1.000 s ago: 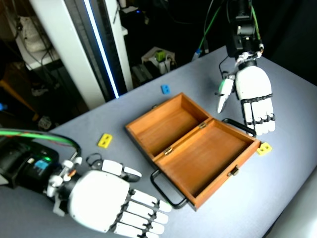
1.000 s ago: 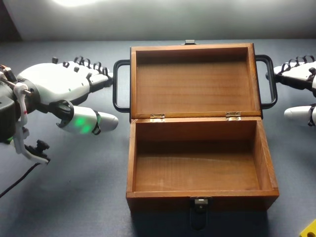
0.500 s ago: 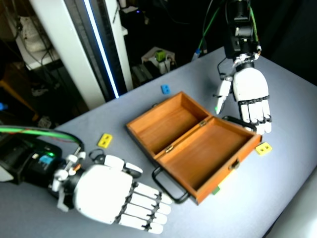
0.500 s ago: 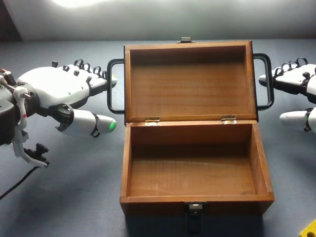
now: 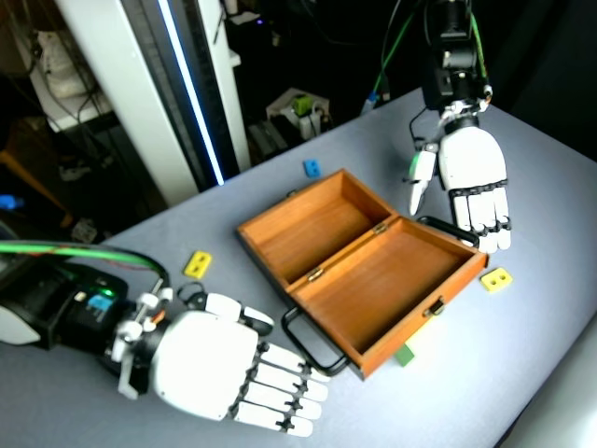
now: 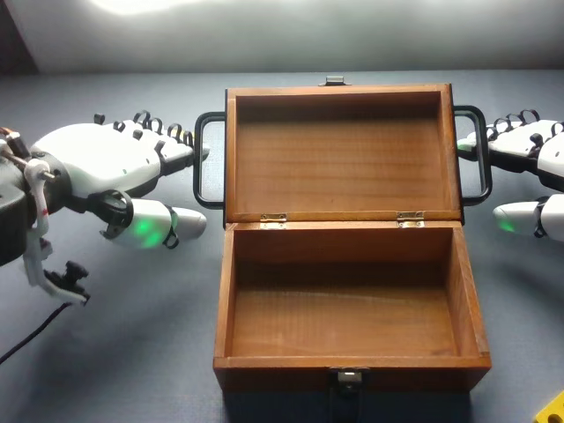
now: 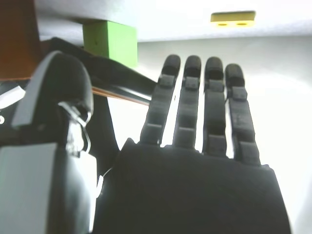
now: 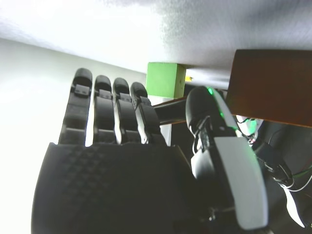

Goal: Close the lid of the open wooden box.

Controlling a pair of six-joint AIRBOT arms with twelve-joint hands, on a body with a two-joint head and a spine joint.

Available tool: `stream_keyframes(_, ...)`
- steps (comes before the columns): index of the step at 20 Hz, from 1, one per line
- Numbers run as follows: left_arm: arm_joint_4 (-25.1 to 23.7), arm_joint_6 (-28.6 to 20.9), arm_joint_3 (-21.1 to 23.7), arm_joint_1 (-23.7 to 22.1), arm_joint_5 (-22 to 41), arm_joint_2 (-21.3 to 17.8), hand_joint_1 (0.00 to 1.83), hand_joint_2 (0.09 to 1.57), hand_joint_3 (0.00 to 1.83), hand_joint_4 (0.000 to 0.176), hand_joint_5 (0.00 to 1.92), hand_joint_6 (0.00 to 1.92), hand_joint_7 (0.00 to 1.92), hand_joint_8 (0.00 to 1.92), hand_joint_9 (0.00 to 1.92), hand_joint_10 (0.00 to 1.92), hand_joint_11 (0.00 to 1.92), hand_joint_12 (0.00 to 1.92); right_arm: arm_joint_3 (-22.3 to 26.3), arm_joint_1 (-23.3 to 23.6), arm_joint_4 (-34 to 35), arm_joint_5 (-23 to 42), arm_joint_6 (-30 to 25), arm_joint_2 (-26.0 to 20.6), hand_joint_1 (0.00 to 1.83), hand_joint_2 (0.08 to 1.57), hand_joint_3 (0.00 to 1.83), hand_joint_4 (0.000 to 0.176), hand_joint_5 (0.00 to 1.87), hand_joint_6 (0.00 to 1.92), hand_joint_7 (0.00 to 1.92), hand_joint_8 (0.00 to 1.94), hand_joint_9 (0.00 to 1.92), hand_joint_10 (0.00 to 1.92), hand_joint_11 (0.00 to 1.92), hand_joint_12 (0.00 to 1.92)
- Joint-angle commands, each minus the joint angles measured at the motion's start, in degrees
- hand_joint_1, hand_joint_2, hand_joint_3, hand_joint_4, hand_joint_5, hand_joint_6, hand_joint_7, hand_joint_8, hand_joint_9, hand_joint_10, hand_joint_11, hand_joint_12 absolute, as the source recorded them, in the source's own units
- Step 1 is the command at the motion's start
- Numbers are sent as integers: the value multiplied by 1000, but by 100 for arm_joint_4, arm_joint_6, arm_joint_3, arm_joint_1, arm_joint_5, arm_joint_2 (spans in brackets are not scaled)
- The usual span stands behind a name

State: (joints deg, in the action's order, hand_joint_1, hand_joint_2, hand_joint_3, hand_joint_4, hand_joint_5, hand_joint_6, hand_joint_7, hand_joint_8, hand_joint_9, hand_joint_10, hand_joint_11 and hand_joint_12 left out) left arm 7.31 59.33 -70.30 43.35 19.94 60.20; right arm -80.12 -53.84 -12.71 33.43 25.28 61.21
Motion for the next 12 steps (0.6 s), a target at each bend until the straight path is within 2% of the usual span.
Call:
stream_keyframes(1, -61, -65, 69, -36, 859, -41, 0, 1321, 0, 0, 43, 7, 63, 5, 70, 5, 59, 34, 17, 116, 79, 782, -84, 28, 255, 1450, 0, 0, 19, 1, 13, 0, 0, 0, 20, 2)
stream_keyframes(5, -62, -127, 421, 179, 1443, -353, 0, 1256, 0, 0, 0, 0, 12, 0, 33, 2, 16, 13, 123, 117, 39, 923, -117, -13, 244, 1443, 0, 0, 16, 2, 19, 4, 0, 0, 22, 2)
stream_keyframes(8, -60, -225, 660, 319, 1919, -589, 0, 1297, 1, 0, 28, 10, 32, 12, 41, 12, 11, 5, 252, 117, 33, 1062, -117, -172, 248, 1431, 0, 0, 10, 0, 2, 0, 0, 0, 0, 0)
stream_keyframes(12, -59, -382, 759, 406, 2223, -715, 0, 1370, 7, 0, 95, 10, 68, 8, 61, 5, 26, 14, 362, 117, 34, 1160, -118, -257, 220, 1410, 0, 0, 14, 0, 12, 1, 0, 0, 23, 8)
